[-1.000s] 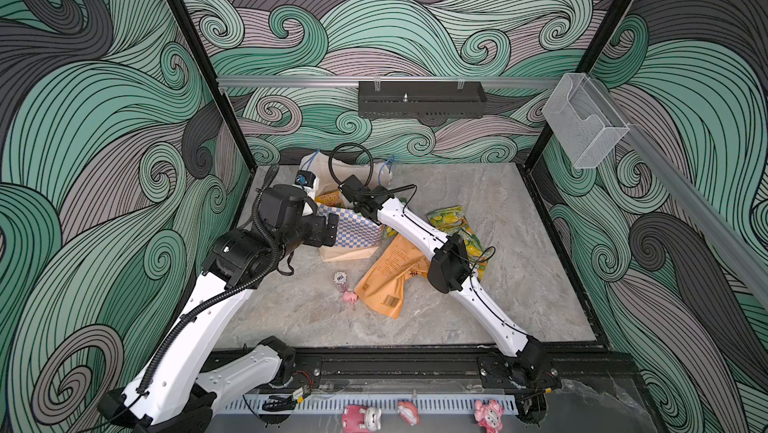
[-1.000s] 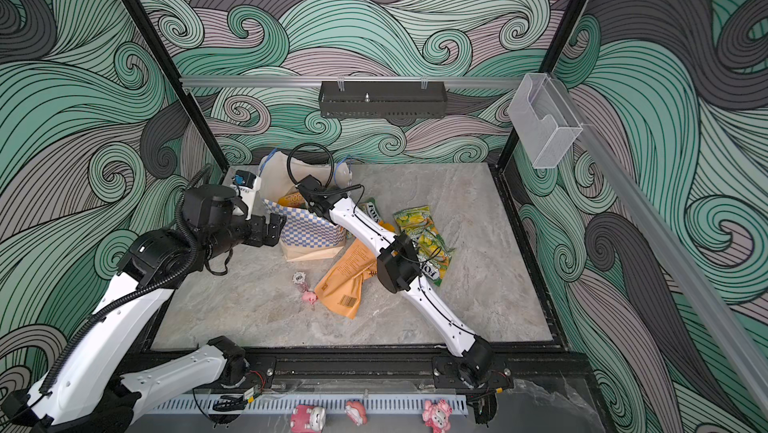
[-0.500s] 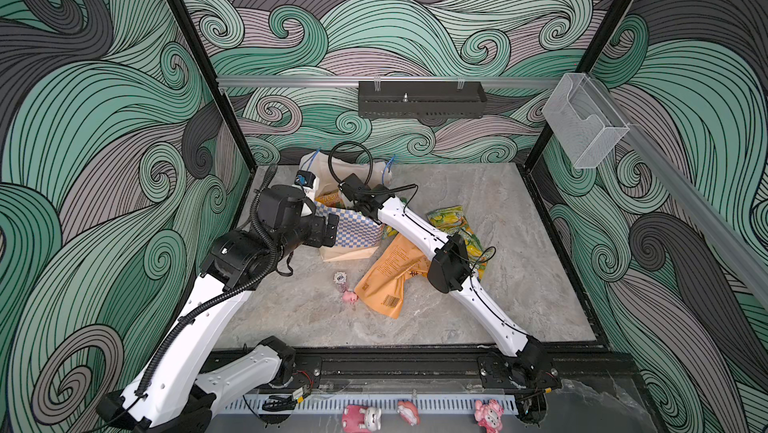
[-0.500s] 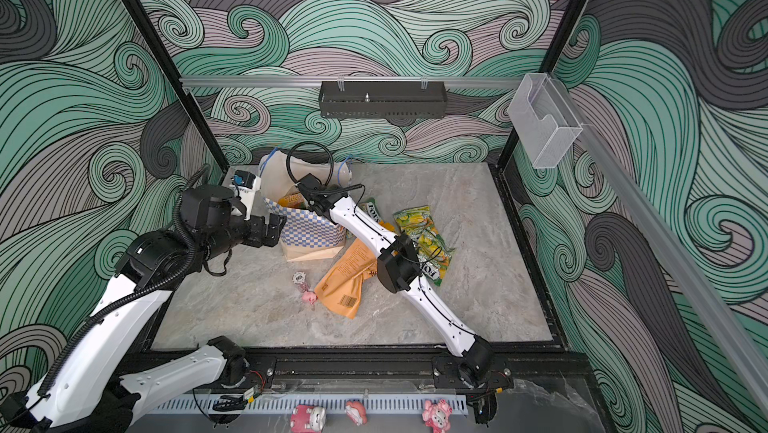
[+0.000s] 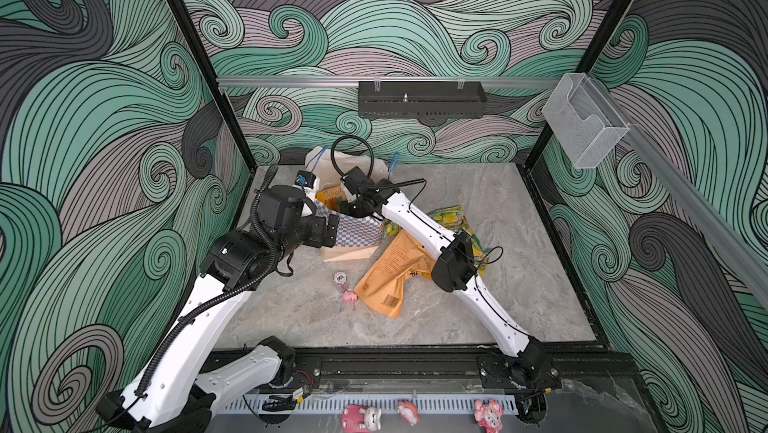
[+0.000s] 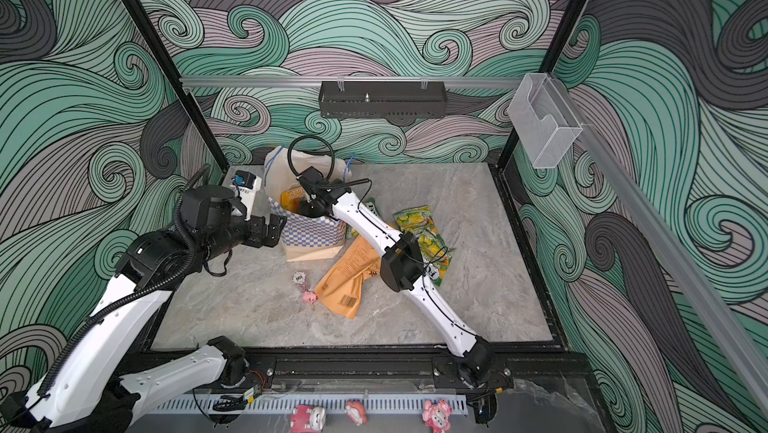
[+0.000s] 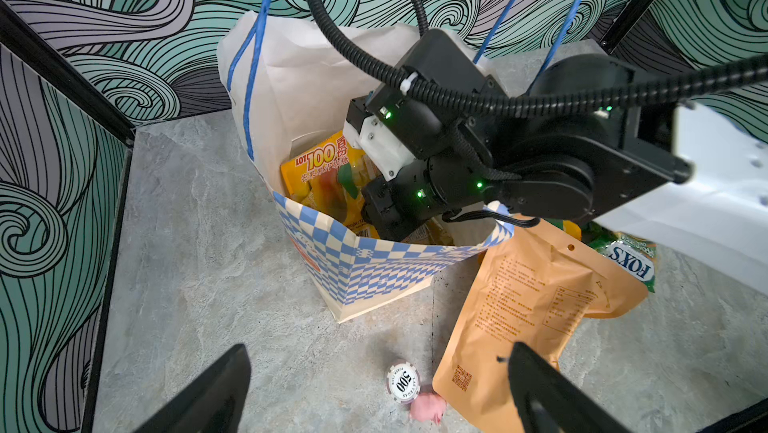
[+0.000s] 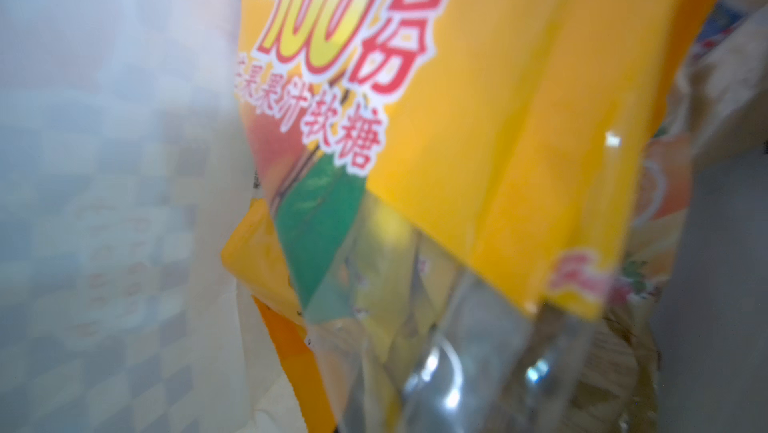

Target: Take the snacks out of the paper bag

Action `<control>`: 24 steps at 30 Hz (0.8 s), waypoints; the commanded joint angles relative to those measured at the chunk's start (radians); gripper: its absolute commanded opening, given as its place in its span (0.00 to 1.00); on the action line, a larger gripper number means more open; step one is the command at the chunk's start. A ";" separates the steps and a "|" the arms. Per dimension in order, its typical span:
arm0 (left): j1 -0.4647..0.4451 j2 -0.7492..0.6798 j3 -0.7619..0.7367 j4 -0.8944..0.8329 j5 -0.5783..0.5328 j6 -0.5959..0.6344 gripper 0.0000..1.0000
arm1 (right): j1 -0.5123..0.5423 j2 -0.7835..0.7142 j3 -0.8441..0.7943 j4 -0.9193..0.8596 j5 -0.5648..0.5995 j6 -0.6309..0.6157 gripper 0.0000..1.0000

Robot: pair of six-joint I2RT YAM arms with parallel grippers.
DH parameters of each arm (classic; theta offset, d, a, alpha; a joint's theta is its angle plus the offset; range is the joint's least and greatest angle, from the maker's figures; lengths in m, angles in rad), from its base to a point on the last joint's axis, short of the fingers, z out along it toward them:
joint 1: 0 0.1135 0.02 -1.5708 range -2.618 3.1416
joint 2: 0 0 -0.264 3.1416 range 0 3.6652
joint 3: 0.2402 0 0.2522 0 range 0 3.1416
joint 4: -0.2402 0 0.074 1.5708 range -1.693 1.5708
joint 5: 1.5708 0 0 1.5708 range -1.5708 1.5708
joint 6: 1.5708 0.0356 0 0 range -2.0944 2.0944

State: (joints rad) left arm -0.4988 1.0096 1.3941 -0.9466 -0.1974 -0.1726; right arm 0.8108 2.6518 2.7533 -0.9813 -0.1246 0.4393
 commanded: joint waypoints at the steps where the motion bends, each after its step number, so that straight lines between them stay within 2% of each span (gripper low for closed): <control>1: -0.006 -0.019 -0.003 0.006 0.000 0.007 0.98 | -0.003 -0.097 0.018 0.086 0.011 0.016 0.00; 24: -0.005 -0.028 -0.003 0.022 -0.003 -0.017 0.98 | -0.002 -0.206 0.028 0.125 0.045 0.047 0.00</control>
State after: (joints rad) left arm -0.4992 0.9981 1.3891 -0.9440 -0.1978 -0.1738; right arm 0.8093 2.5404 2.7533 -0.9321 -0.1024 0.4831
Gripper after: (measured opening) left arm 0.982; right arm 0.095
